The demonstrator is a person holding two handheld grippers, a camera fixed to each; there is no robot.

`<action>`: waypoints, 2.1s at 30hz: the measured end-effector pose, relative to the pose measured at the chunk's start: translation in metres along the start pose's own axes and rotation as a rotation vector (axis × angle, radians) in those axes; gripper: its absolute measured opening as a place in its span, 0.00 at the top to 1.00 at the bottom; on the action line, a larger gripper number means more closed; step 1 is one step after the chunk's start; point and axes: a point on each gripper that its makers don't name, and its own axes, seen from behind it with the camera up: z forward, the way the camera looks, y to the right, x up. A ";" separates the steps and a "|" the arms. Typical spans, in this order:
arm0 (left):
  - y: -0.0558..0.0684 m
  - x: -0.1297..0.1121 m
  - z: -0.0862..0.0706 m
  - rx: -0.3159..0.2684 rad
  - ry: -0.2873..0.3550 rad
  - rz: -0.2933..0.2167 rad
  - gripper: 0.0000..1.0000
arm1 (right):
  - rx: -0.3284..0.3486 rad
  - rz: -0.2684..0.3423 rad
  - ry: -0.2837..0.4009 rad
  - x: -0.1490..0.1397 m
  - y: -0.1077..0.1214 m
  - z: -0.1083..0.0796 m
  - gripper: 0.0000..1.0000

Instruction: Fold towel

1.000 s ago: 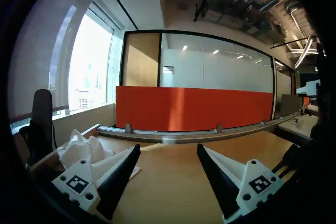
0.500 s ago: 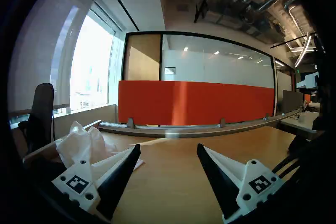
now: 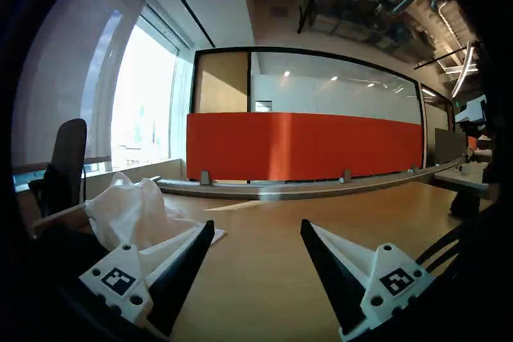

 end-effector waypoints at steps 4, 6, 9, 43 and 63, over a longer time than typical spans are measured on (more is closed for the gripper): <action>-0.002 -0.008 -0.001 0.003 0.007 0.001 0.00 | -0.001 -0.009 -0.003 -0.008 -0.001 0.001 0.01; -0.004 -0.011 -0.001 0.009 0.009 0.002 0.00 | 0.000 -0.011 -0.006 -0.012 -0.002 0.002 0.01; -0.005 -0.015 -0.001 0.014 0.011 0.006 0.00 | 0.003 -0.012 -0.010 -0.018 -0.003 0.002 0.01; -0.011 -0.027 0.003 0.044 0.007 0.016 0.00 | -0.008 -0.005 -0.014 -0.023 0.006 0.000 0.01; -0.007 -0.030 0.004 0.026 0.006 0.018 0.00 | 0.001 -0.013 0.007 -0.010 0.021 0.001 0.01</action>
